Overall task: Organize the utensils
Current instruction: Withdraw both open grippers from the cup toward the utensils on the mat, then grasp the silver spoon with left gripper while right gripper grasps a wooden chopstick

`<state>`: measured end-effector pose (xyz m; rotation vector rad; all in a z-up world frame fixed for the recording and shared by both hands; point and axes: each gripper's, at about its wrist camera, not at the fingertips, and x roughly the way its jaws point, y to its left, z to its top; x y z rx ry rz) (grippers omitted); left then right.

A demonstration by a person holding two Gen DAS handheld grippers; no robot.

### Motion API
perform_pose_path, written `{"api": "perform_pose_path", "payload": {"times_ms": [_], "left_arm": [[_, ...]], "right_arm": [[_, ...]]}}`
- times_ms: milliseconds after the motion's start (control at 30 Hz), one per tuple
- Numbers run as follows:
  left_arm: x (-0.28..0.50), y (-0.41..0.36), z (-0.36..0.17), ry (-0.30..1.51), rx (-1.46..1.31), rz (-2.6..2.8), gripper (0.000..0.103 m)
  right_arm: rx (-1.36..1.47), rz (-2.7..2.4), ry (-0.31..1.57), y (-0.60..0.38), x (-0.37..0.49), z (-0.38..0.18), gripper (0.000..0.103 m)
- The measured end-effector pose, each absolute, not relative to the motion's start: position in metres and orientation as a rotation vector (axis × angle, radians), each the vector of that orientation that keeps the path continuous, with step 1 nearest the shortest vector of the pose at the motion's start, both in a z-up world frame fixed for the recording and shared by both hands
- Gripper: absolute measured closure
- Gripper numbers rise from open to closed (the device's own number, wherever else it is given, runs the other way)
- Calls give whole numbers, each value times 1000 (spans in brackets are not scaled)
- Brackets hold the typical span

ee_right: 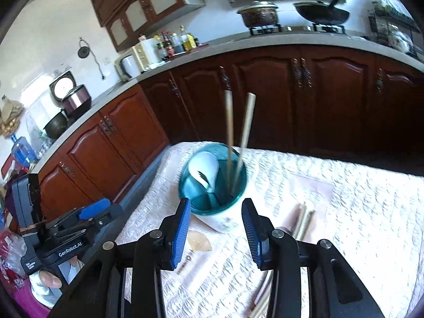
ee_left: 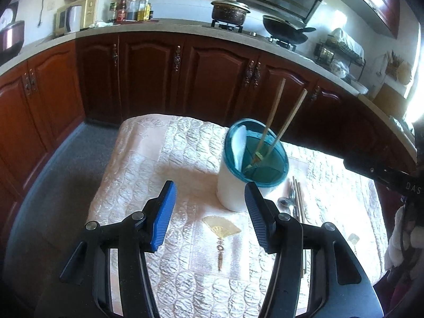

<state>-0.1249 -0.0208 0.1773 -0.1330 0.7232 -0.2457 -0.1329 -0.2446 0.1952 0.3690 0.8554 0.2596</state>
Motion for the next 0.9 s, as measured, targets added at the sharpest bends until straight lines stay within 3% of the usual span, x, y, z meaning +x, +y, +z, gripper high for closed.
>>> {"api": "perform_pose_path", "payload": {"times_ms": [500, 667, 900], "left_arm": [[-124, -78, 154, 781, -76, -342, 49], [-121, -83, 145, 808, -76, -353, 49], [-114, -92, 122, 874, -111, -430, 50]], "right_arm": [[399, 142, 979, -295, -159, 143, 63], [425, 120, 1023, -298, -155, 111, 73], [489, 87, 1076, -312, -146, 72, 77]]}}
